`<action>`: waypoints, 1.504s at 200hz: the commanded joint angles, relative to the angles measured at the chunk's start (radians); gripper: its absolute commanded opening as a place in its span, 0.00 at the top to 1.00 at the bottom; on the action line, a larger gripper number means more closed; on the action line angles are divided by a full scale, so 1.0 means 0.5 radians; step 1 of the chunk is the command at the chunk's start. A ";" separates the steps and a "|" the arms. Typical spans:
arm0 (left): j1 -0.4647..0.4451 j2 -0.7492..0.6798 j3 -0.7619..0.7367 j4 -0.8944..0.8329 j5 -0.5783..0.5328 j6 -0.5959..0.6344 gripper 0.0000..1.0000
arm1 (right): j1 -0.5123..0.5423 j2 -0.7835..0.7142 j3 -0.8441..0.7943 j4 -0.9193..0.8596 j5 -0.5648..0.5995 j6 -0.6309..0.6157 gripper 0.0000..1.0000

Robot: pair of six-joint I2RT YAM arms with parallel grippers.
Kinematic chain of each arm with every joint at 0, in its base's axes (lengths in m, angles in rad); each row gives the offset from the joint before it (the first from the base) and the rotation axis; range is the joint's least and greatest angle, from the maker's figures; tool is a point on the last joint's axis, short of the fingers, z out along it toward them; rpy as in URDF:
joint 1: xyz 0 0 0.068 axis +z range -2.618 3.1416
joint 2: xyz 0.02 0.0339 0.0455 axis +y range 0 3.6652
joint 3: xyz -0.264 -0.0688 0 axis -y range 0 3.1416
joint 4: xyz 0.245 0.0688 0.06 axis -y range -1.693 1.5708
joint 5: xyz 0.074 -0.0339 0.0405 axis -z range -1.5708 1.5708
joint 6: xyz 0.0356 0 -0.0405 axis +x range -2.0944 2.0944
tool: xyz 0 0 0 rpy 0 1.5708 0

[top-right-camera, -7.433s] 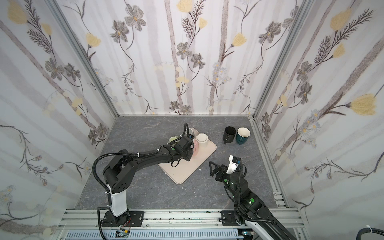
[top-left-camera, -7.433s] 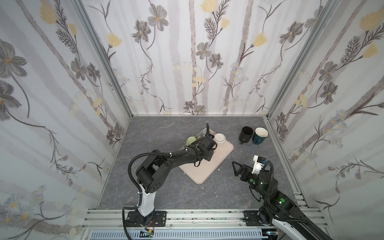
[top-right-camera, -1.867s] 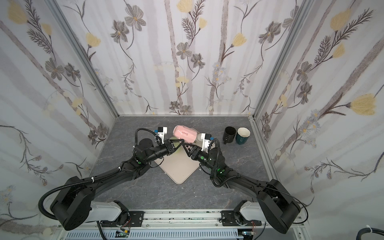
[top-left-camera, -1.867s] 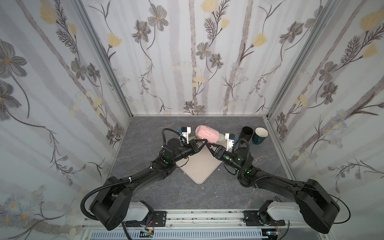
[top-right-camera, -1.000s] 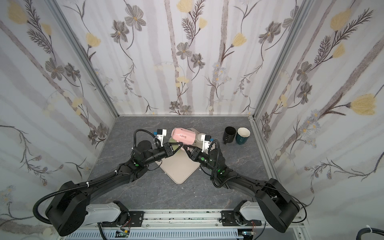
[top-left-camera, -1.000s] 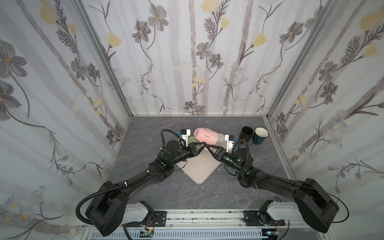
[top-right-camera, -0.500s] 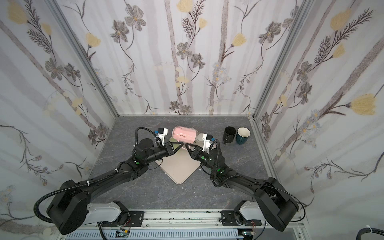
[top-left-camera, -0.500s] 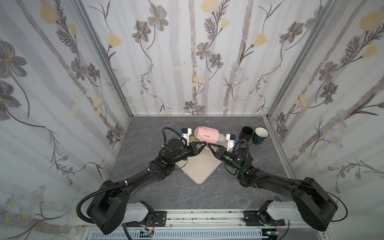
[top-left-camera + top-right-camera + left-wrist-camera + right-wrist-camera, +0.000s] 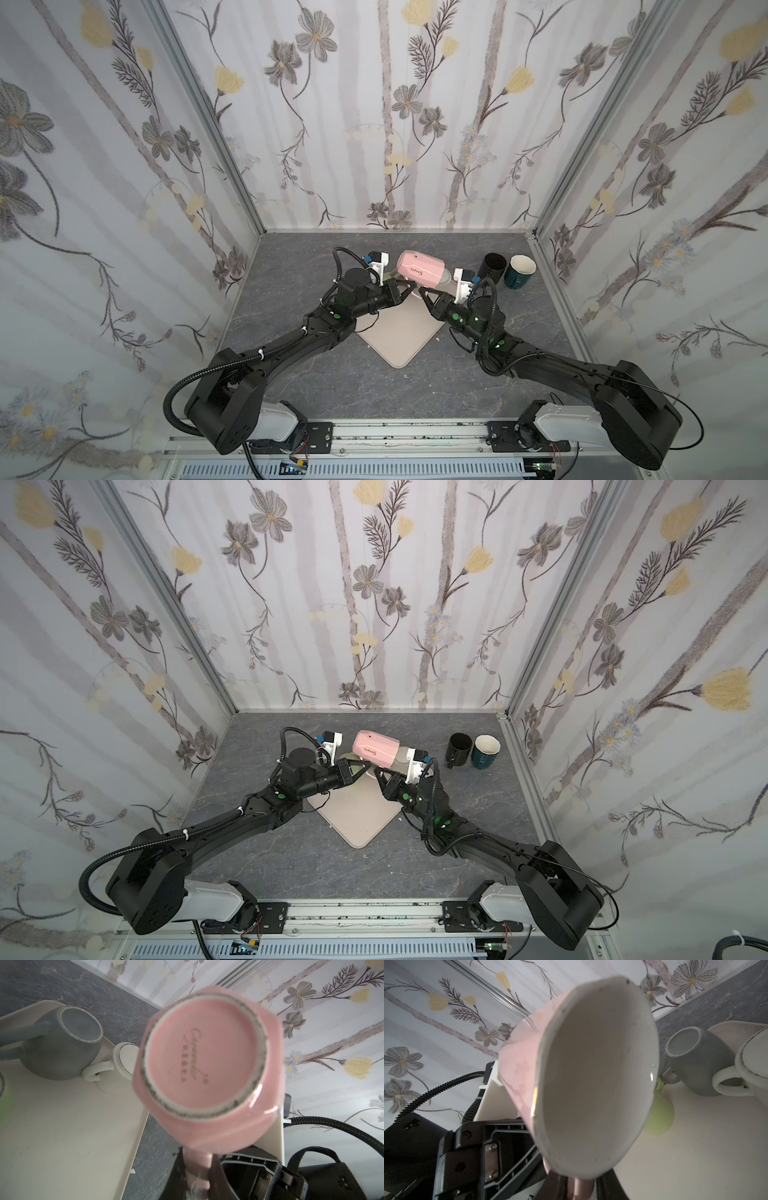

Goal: Turn the mug right side up

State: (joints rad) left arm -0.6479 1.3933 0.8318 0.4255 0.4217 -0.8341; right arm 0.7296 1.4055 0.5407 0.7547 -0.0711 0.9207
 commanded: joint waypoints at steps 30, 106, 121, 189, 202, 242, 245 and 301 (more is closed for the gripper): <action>-0.005 0.106 0.044 -0.086 0.165 0.014 1.00 | 0.038 -0.055 0.080 0.291 -0.180 -0.199 0.76; -0.008 0.040 0.015 -0.069 0.169 0.055 1.00 | 0.029 -0.007 0.129 0.178 -0.104 -0.200 0.70; -0.008 0.024 0.013 -0.097 0.145 0.075 1.00 | 0.030 -0.001 0.141 0.152 -0.082 -0.206 0.70; -0.048 0.006 0.041 -0.211 0.070 0.113 1.00 | 0.059 0.030 0.232 -0.044 0.094 -0.315 0.70; -0.062 0.002 0.043 -0.219 0.056 0.119 1.00 | 0.065 0.039 0.242 -0.053 0.114 -0.335 0.70; -0.072 0.006 0.049 -0.256 0.038 0.116 1.00 | 0.087 0.048 0.265 -0.074 0.201 -0.394 0.71; -0.074 0.009 0.051 -0.258 0.036 0.116 1.00 | 0.089 0.048 0.270 -0.083 0.210 -0.401 0.71; -0.092 0.049 0.090 -0.344 0.034 0.101 1.00 | 0.149 0.026 0.294 -0.194 0.443 -0.527 0.75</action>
State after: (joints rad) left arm -0.6746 1.4128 0.8700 0.3248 0.3145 -0.8597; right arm 0.7956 1.4258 0.6571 0.5533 -0.0208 0.6888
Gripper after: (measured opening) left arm 0.063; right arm 0.249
